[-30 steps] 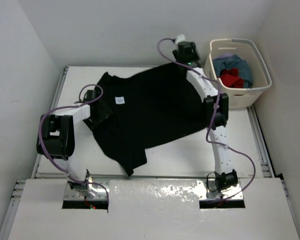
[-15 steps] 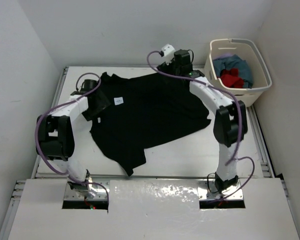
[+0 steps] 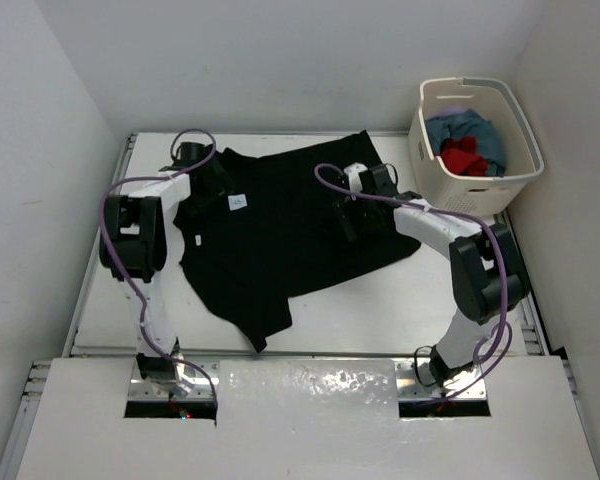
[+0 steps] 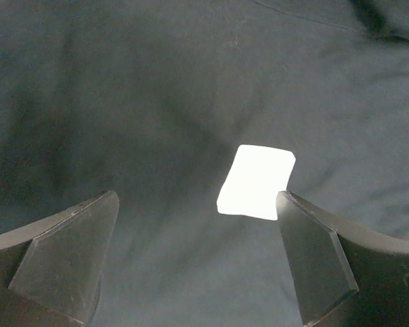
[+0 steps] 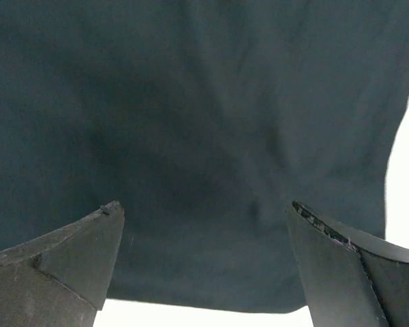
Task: Fold and stack the t-shirts
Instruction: Flatten out the tshirt
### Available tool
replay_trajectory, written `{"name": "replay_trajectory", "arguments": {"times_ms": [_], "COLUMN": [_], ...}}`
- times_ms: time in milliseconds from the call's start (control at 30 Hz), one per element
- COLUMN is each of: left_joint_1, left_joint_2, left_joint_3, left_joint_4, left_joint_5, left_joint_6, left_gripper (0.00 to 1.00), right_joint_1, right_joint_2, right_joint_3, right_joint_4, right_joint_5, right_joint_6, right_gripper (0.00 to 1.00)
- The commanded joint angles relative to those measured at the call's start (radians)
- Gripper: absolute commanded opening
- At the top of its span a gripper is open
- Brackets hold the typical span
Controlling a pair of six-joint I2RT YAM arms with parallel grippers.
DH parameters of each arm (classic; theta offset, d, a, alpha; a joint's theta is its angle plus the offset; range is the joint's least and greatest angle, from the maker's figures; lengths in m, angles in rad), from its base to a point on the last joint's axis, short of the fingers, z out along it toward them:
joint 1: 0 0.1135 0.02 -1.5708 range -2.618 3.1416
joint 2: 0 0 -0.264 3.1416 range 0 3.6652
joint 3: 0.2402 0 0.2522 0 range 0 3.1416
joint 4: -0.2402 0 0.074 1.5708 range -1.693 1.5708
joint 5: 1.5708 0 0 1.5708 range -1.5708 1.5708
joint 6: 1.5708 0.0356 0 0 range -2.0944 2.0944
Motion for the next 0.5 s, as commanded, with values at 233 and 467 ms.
{"name": "replay_trajectory", "arguments": {"times_ms": [233, 467], "left_joint_1": [0.013, 0.024], "left_joint_2": [0.356, 0.614], "left_joint_3": [0.417, 0.796], "left_joint_4": [-0.086, -0.206], "left_joint_5": [-0.062, -0.041], "left_joint_6": [0.101, 0.135], "left_gripper": [1.0, 1.0], "right_joint_1": [0.003, 0.018], "right_joint_2": [0.063, -0.006], "right_joint_3": [-0.051, -0.202], "right_joint_4": [-0.113, -0.178], "right_joint_5": [-0.058, -0.199], "right_joint_6": [0.155, 0.23], "right_gripper": [0.99, 0.99]}}
